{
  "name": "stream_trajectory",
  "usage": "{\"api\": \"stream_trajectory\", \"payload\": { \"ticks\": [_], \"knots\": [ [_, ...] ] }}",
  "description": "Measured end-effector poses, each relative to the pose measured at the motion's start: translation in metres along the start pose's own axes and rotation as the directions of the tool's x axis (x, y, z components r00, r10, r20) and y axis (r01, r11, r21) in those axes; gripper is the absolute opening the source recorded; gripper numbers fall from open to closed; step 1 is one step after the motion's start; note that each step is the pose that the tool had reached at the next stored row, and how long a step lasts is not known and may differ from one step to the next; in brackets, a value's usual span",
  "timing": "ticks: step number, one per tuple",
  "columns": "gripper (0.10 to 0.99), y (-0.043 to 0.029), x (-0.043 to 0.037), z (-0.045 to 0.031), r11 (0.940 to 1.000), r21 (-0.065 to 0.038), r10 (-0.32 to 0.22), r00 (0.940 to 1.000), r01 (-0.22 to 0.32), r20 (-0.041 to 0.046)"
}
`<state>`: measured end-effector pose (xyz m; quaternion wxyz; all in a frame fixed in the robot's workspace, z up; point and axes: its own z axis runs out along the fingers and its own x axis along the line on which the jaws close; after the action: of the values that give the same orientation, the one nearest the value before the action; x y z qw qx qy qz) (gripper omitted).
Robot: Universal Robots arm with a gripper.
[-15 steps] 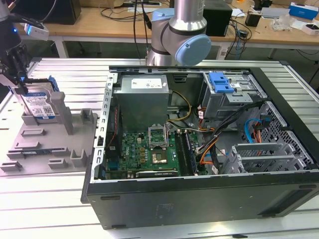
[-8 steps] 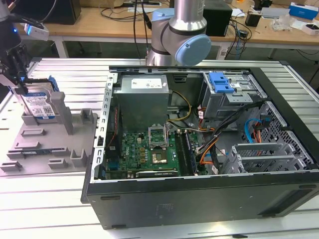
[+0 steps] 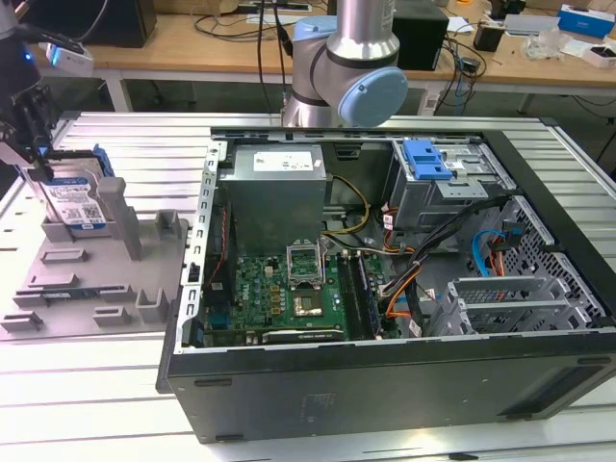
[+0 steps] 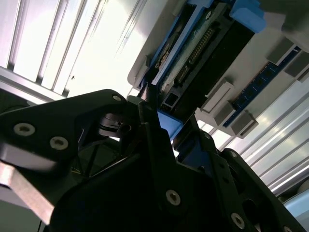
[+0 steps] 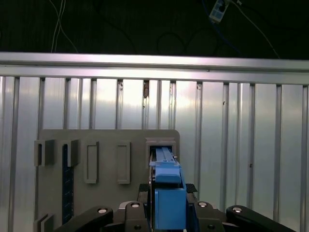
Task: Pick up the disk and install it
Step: 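Pick up the disk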
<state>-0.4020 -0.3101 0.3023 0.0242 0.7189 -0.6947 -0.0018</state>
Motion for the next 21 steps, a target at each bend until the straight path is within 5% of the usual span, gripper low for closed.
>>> {"api": "stream_trajectory", "payload": {
  "ticks": [10, 21],
  "knots": [
    [0.369, 0.0003, 0.0003, -0.0097, 1.0, 0.0, 0.0, 1.0, 0.0, 0.0],
    [0.369, 0.0012, 0.001, -0.0322, 1.0, 0.001, 0.0, 1.0, 0.0, 0.0]
  ]
}}
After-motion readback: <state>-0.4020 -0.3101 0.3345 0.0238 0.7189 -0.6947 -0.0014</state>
